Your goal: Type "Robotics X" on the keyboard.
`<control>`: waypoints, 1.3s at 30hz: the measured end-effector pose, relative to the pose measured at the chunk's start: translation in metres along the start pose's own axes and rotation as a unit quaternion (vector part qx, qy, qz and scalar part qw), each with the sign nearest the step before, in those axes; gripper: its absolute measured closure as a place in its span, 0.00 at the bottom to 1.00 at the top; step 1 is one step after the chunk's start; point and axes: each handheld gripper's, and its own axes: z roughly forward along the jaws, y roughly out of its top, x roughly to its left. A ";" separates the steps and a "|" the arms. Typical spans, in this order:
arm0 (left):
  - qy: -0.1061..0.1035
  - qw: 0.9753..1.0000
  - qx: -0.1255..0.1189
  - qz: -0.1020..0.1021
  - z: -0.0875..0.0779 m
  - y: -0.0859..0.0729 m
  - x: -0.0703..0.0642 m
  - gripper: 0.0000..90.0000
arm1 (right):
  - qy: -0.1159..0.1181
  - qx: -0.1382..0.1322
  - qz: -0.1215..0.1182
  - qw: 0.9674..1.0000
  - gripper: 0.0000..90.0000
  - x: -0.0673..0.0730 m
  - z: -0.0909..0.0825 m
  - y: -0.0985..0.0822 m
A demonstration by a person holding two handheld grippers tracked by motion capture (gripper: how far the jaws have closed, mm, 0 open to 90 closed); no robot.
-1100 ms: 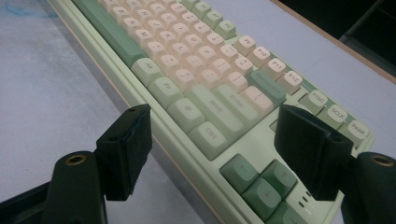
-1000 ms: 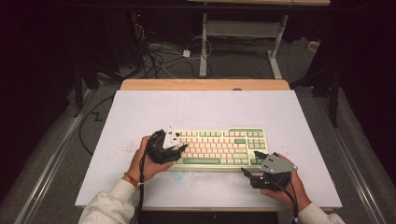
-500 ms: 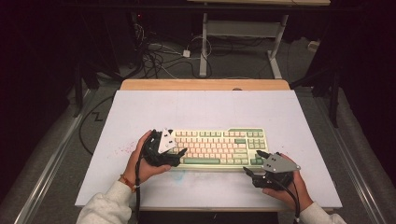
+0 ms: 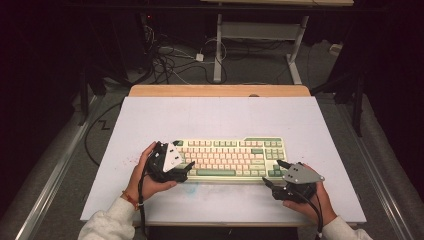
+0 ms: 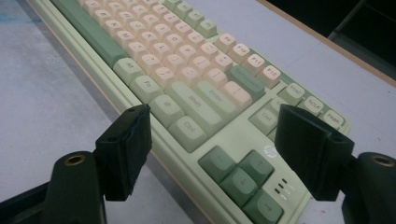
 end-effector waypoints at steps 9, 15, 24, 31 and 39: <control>0.014 1.000 0.010 -0.002 -0.004 -0.015 0.000 0.20 | -0.004 -0.002 0.006 1.000 0.31 -0.003 -0.002 0.000; 0.013 1.000 0.012 -0.002 -0.008 -0.022 -0.001 0.20 | -0.006 -0.002 0.009 1.000 0.31 -0.004 -0.003 0.000; 0.011 1.000 0.022 -0.008 -0.012 -0.034 -0.001 0.20 | -0.008 -0.002 0.010 1.000 0.31 -0.004 -0.003 0.001; 0.009 0.999 0.033 -0.015 -0.014 -0.044 -0.002 0.20 | -0.010 -0.002 0.012 1.000 0.31 -0.006 -0.004 0.002; -0.014 0.999 0.036 -0.032 -0.015 -0.052 -0.006 0.21 | -0.013 -0.002 0.013 1.000 0.31 -0.006 -0.004 0.003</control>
